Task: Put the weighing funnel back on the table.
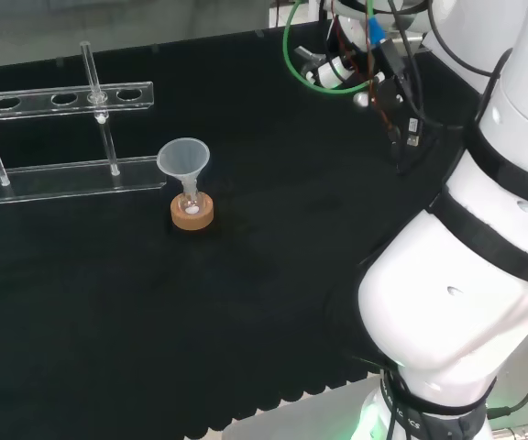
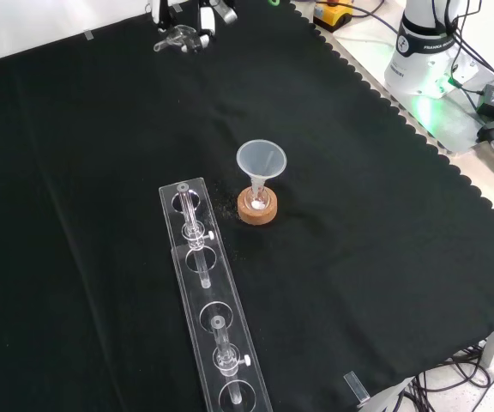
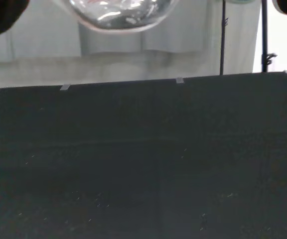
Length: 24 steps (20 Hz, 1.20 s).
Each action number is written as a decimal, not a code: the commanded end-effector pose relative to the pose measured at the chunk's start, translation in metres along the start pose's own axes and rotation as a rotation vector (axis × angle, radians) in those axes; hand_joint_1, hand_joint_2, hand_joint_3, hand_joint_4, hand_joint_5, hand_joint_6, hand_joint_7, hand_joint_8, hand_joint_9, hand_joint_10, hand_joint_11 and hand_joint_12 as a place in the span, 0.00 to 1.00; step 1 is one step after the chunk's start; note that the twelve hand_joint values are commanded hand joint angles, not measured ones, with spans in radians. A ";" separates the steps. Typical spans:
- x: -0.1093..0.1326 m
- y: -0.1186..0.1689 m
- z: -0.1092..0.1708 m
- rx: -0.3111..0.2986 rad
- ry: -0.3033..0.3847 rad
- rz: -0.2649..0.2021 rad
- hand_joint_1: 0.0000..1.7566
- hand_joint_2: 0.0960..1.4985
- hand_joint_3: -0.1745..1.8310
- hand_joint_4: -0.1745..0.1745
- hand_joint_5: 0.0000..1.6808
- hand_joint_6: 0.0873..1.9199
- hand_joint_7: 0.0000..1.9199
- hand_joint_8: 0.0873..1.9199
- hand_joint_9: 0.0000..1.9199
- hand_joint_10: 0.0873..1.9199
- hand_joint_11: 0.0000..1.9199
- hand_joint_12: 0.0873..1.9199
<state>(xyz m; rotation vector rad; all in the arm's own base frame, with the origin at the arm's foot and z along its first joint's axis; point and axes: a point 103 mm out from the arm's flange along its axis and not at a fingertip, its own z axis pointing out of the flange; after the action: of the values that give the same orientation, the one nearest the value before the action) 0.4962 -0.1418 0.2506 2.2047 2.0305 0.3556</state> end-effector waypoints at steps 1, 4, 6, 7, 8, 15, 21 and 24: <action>-0.070 -0.008 0.093 0.028 0.056 0.047 0.70 0.04 0.79 1.00 0.91 0.34 0.97 0.21 1.00 0.00 0.86 0.21; -0.080 -0.013 0.116 0.049 0.049 0.054 0.70 0.04 0.79 1.00 0.91 0.34 0.97 0.21 1.00 0.00 0.86 0.21; -0.084 -0.017 0.128 0.055 0.045 0.059 0.70 0.04 0.79 1.00 0.91 0.34 0.97 0.21 1.00 0.00 0.86 0.21; -0.087 -0.019 0.133 0.056 0.051 0.057 0.70 0.04 0.79 1.00 0.91 0.34 0.97 0.21 1.00 0.00 0.86 0.21; -0.090 -0.021 0.138 0.057 0.055 0.061 0.70 0.04 0.79 1.00 0.91 0.34 0.97 0.21 1.00 0.00 0.86 0.21; -0.101 -0.033 0.166 0.076 0.062 0.072 0.70 0.04 0.79 1.00 0.91 0.34 0.97 0.21 1.00 0.00 0.86 0.21; -0.096 -0.047 0.198 0.112 0.037 0.037 0.70 0.04 0.79 1.00 0.91 0.34 0.97 0.21 1.00 0.00 0.86 0.21; -0.093 -0.051 0.204 0.123 0.028 0.021 0.70 0.04 0.79 1.00 0.91 0.34 0.97 0.21 1.00 0.00 0.86 0.21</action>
<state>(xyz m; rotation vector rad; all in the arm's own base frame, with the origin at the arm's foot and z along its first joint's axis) 0.4913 -0.2170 0.0437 2.3425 2.0738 0.2977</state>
